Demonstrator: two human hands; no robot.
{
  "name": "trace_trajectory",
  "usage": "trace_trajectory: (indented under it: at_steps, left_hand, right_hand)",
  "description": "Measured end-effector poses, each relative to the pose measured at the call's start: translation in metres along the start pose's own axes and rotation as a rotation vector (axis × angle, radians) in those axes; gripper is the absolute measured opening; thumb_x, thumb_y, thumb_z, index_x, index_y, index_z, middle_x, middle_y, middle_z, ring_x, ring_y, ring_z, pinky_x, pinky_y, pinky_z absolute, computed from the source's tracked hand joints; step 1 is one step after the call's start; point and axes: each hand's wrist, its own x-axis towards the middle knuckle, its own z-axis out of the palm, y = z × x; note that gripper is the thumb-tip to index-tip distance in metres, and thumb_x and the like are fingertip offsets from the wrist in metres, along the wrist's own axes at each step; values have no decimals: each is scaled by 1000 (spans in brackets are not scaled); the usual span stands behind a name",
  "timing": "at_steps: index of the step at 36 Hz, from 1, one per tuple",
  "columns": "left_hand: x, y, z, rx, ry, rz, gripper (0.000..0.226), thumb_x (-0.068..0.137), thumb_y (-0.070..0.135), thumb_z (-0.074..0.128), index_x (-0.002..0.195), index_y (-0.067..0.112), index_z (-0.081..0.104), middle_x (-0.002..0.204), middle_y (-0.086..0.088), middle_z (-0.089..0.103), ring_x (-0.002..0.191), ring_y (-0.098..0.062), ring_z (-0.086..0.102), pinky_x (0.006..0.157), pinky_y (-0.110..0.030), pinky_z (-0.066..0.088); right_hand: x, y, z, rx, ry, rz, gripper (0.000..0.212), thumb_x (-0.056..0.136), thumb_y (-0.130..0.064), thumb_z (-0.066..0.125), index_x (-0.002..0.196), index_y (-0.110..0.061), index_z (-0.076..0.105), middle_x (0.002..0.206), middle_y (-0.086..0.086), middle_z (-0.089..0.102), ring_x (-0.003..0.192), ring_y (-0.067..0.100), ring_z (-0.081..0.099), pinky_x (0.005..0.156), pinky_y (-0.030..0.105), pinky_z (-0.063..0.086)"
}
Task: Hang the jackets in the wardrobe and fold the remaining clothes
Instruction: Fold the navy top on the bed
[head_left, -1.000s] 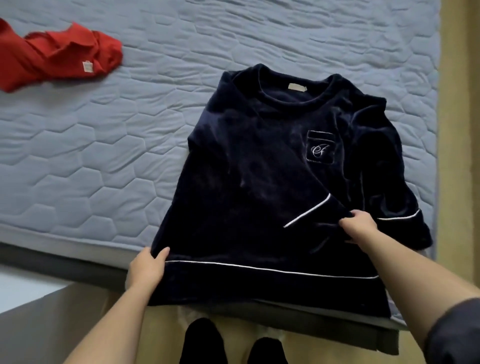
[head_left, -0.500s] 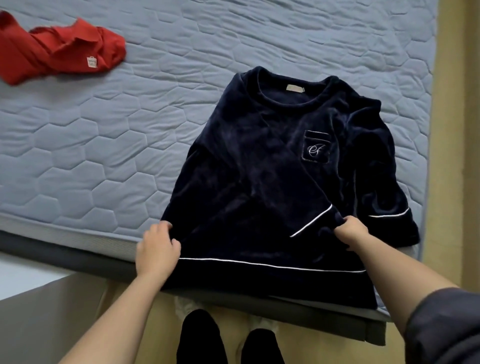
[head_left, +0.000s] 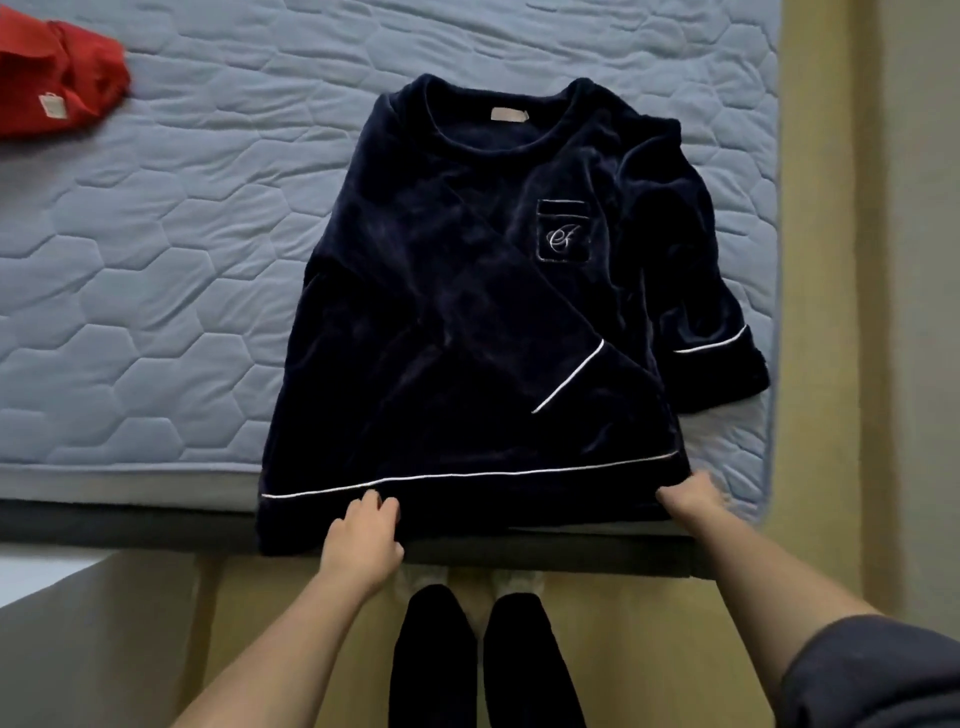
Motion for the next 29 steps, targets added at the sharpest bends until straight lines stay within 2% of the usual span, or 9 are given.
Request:
trace_trajectory:
  at_steps: [3, 10, 16, 20, 22, 24, 25, 27, 29]
  left_hand:
    - [3, 13, 6, -51, 29, 31, 31, 91, 27, 53, 122, 21, 48, 118, 3, 46, 104, -15, 50, 83, -27, 46]
    - [18, 61, 2, -102, 151, 81, 36, 89, 23, 52, 125, 21, 48, 124, 2, 48, 108, -17, 52, 84, -29, 46]
    - [23, 107, 0, 5, 120, 58, 52, 90, 24, 53, 140, 22, 39, 130, -1, 41, 116, -20, 47, 88, -31, 46]
    - [19, 130, 3, 187, -144, -13, 61, 90, 29, 52, 146, 29, 27, 142, -4, 31, 128, -24, 38, 97, -37, 42]
    - [16, 141, 8, 228, -325, -54, 60, 91, 27, 51, 147, 26, 28, 145, -4, 32, 130, -26, 38, 99, -38, 42]
    - [16, 154, 11, 221, -459, -111, 41, 93, 24, 48, 134, 20, 45, 134, -4, 46, 122, -25, 47, 98, -35, 41]
    - [16, 157, 12, 222, -518, -133, 22, 94, 23, 48, 114, 18, 56, 116, -3, 54, 108, -22, 53, 95, -32, 41]
    - [18, 169, 13, 227, -569, -146, 16, 95, 22, 46, 80, 19, 53, 85, 1, 52, 77, -16, 52, 83, -29, 42]
    - [22, 179, 10, 188, -432, -115, 15, 93, 21, 44, 93, 19, 58, 97, 0, 60, 85, -17, 59, 79, -31, 45]
  right_hand:
    - [11, 17, 6, 17, 46, 51, 58, 87, -22, 64, 132, 5, 40, 136, 27, 45, 125, 42, 45, 100, 42, 39]
    - [34, 50, 3, 62, -64, -50, 27, 90, -19, 63, 109, 0, 65, 108, 21, 67, 102, 37, 60, 75, 30, 41]
    - [45, 67, 2, 28, -193, -78, 30, 91, -23, 62, 114, -4, 62, 110, 16, 65, 101, 33, 60, 75, 28, 41]
    - [56, 58, -20, -32, -243, -218, 14, 90, -23, 60, 86, -10, 59, 97, 15, 62, 97, 30, 60, 73, 30, 43]
    - [64, 59, -38, -67, -236, -303, 21, 89, -20, 58, 71, -16, 49, 89, 11, 59, 93, 29, 61, 74, 30, 44]
    - [73, 59, -59, -96, -224, -362, 12, 89, -18, 55, 78, -17, 51, 93, 9, 60, 102, 30, 61, 82, 30, 47]
    - [79, 59, -68, -126, -213, -386, 8, 90, -17, 54, 82, -17, 54, 96, 10, 62, 105, 31, 60, 83, 29, 46]
    - [92, 59, -88, -195, -166, -433, 10, 91, -17, 51, 92, -13, 60, 105, 13, 65, 108, 31, 59, 82, 28, 43]
    - [101, 57, -103, -238, -132, -447, 18, 92, -18, 49, 103, -8, 60, 116, 15, 64, 111, 32, 57, 84, 28, 44]
